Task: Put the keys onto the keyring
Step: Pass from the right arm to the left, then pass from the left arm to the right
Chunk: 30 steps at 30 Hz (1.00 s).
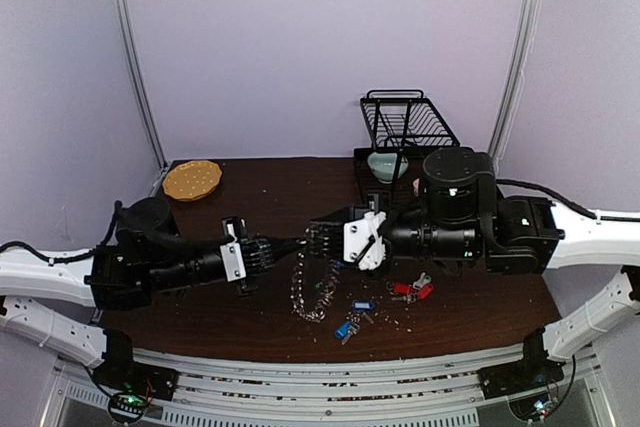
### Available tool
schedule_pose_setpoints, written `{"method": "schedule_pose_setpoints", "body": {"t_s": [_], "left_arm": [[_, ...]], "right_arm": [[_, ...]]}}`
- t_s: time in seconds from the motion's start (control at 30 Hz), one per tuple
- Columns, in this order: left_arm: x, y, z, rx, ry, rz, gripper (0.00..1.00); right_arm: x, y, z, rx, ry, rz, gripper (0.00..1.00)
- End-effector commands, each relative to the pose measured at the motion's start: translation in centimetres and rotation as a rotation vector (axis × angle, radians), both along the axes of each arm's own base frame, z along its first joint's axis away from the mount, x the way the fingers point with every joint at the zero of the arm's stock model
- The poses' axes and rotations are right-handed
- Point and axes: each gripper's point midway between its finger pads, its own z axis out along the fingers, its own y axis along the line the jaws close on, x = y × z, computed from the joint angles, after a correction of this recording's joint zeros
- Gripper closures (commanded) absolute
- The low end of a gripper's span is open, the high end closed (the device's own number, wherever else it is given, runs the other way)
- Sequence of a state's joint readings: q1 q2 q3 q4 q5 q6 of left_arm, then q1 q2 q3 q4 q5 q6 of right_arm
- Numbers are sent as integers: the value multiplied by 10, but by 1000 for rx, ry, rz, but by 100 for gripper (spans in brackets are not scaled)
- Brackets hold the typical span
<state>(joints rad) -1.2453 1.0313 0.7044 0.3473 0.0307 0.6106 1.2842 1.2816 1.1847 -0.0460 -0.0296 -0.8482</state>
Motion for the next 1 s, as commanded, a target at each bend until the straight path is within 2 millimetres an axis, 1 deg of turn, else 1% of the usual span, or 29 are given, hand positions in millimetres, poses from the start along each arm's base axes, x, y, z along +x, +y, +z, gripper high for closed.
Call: {"method": "schedule_pose_setpoints", "body": {"t_s": [0.0,0.07,0.13,0.23,0.37,0.5,0.53,0.6,0.67,0.7,0.77,0.8,0.87,0.97], "left_arm": [[-21,7,36,-43,-226,-75,100],[-27,7,33,-6,-247,-106,100],[-35,6,32,11,-251,-154,100],[-47,7,43,-24,-232,-221,100],[-55,6,57,-95,-188,-267,100],[-54,2,56,-111,-124,-278,100],[-51,1,56,-118,-98,-261,100],[-37,-4,52,-85,-23,-201,100],[-19,-11,54,-54,71,-111,100],[-11,-11,52,-31,110,-67,100],[4,-13,39,42,197,21,100],[10,-13,28,88,243,59,100],[16,-7,11,153,323,121,100],[19,4,-5,219,424,185,100]], "right_arm": [[-6,-16,28,136,38,30,70],[-12,-26,37,182,67,55,67],[-20,-32,40,204,103,84,65],[-28,-36,41,217,138,117,63],[-42,-36,44,234,187,190,62],[-52,-33,37,202,243,236,62],[-53,-34,37,200,253,241,63],[-56,-35,41,213,278,252,64],[-52,-36,46,233,305,220,66],[-46,-37,48,235,314,188,66],[-31,-38,49,235,342,90,67],[-24,-39,48,234,357,54,68],[-13,-41,43,233,394,31,69],[1,-41,33,236,473,37,69]]}}
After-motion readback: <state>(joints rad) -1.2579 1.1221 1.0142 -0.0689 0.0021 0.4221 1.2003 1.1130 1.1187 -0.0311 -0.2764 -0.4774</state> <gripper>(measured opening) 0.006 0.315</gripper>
